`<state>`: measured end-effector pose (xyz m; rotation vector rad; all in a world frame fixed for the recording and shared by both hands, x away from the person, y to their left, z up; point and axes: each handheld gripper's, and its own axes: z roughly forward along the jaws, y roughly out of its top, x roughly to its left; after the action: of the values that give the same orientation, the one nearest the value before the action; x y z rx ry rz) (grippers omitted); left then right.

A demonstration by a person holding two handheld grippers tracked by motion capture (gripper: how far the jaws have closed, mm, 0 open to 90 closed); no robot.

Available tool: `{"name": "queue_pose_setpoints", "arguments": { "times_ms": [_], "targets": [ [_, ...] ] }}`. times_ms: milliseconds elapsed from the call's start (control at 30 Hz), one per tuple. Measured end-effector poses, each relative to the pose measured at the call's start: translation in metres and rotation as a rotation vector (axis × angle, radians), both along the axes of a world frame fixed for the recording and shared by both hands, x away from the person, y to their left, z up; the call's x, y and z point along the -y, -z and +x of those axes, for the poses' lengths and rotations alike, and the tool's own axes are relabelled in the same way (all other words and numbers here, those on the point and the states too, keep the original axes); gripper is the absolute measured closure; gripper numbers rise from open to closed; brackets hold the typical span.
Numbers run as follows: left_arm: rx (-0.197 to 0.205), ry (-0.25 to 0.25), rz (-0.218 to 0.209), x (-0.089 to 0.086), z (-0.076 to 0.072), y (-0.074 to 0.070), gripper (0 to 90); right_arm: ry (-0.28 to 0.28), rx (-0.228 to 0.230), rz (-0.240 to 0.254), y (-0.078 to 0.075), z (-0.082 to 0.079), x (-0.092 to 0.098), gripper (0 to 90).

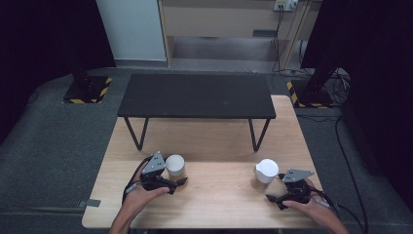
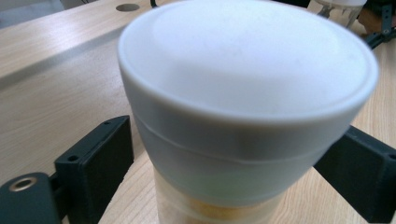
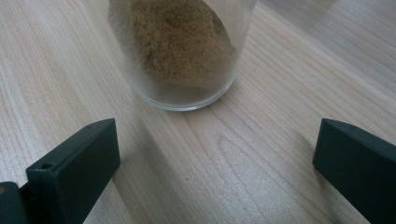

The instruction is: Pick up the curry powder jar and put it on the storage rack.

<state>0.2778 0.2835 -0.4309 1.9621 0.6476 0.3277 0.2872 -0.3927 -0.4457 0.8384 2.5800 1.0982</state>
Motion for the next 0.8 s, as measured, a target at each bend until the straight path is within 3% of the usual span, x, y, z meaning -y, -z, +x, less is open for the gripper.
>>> {"name": "queue_pose_setpoints", "arguments": {
  "times_ms": [267, 467, 567, 800],
  "targets": [
    [0.021, -0.009, -0.046, -0.0046, -0.0022, 0.0023, 15.9, 0.001, -0.001, 0.000, -0.0001, -0.0001, 0.0000, 1.4],
    [0.026, -0.004, -0.070, -0.0092, -0.0022, 0.0033, 28.0, 0.001, -0.001, 0.001, 0.0000, -0.0002, 0.0001, 1.5],
    [0.025, 0.006, -0.066, -0.0087, -0.0019, 0.0019, 32.9, 0.001, -0.001, 0.001, 0.0000, -0.0002, 0.0000, 1.5],
    [0.040, 0.012, -0.040, -0.0077, -0.0032, -0.0026, 33.4, 0.001, -0.001, 0.001, 0.0000, -0.0001, 0.0001, 1.5]
  ]
}}
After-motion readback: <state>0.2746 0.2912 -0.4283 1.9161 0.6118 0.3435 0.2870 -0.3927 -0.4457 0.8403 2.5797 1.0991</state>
